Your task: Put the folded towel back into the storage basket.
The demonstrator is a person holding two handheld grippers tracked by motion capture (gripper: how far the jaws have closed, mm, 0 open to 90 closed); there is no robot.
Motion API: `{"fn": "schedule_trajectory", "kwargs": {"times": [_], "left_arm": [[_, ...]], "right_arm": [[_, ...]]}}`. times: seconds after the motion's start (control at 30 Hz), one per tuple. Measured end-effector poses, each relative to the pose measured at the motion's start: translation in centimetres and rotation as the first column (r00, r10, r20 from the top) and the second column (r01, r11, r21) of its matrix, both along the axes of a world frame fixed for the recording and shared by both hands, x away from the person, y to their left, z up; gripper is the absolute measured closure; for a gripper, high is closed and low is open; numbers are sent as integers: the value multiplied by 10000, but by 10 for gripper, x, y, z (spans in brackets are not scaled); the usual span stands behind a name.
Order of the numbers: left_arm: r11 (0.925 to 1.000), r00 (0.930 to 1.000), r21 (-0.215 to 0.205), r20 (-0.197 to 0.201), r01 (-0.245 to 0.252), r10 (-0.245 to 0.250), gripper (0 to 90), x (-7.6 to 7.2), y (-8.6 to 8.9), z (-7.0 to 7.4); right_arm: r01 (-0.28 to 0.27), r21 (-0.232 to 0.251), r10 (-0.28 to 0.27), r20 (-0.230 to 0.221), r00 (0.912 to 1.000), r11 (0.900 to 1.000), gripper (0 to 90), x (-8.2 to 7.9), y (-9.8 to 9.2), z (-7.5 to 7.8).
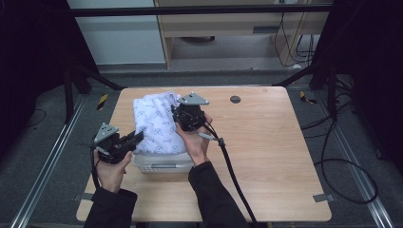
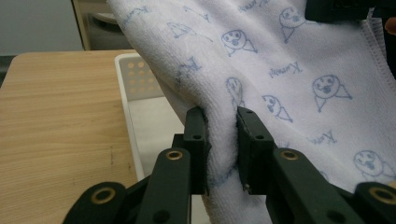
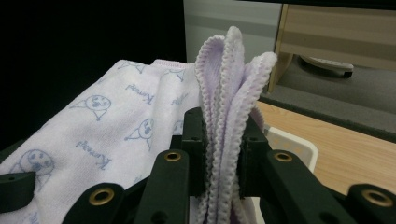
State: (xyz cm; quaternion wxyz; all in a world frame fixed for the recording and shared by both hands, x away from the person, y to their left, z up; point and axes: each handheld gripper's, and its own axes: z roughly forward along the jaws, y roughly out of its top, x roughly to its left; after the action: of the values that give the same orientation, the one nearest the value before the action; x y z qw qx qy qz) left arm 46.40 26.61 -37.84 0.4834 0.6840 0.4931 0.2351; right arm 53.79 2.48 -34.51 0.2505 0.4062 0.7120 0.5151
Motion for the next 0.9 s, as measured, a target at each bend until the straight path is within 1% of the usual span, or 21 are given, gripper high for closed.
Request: {"fn": "schedule_trajectory", "kwargs": {"times": [0.1, 0.27, 0.3, 0.33, 0.53, 0.7, 0.73, 0.83, 0.87, 0.9], "left_arm": [[10000, 10000, 53, -44, 4, -4, 748, 1, 0, -2], [9996, 9997, 275, -251, 54, -47, 749, 6, -3, -10], [9996, 9997, 275, -251, 54, -47, 748, 6, -3, -10], [9995, 9995, 296, -301, 59, -50, 748, 7, -4, -11], [9990, 9988, 444, -476, 87, -66, 748, 11, -5, -18], [9982, 9981, 597, -615, 100, -63, 749, 15, -7, -24], [9977, 9974, 679, -718, 89, -40, 749, 17, -8, -28], [9968, 9971, 794, -767, 78, -17, 748, 18, -9, -30], [9961, 9966, 882, -825, 77, -4, 749, 19, -10, -33], [9961, 9966, 882, -825, 77, -4, 748, 19, -10, -33]], "right_arm": [[17, -14, -17, -78, 10000, 10000, 772, 2, 0, -4], [89, -27, -89, -301, 9995, 10000, 772, 6, -1, -14], [89, -27, -89, -301, 9995, 10000, 772, 6, -1, -14], [127, -64, -129, -370, 9992, 9999, 772, 8, -1, -17], [203, -112, -209, -565, 9982, 9997, 771, 12, -1, -26], [208, -185, -219, -606, 9979, 9996, 771, 15, -1, -34], [217, -183, -230, -699, 9973, 9996, 771, 16, -2, -38], [225, -128, -234, -767, 9968, 9997, 771, 17, -2, -41], [245, -184, -259, -843, 9961, 9995, 770, 19, -2, -45], [223, -223, -241, -845, 9961, 9995, 770, 20, -2, -47]]}}
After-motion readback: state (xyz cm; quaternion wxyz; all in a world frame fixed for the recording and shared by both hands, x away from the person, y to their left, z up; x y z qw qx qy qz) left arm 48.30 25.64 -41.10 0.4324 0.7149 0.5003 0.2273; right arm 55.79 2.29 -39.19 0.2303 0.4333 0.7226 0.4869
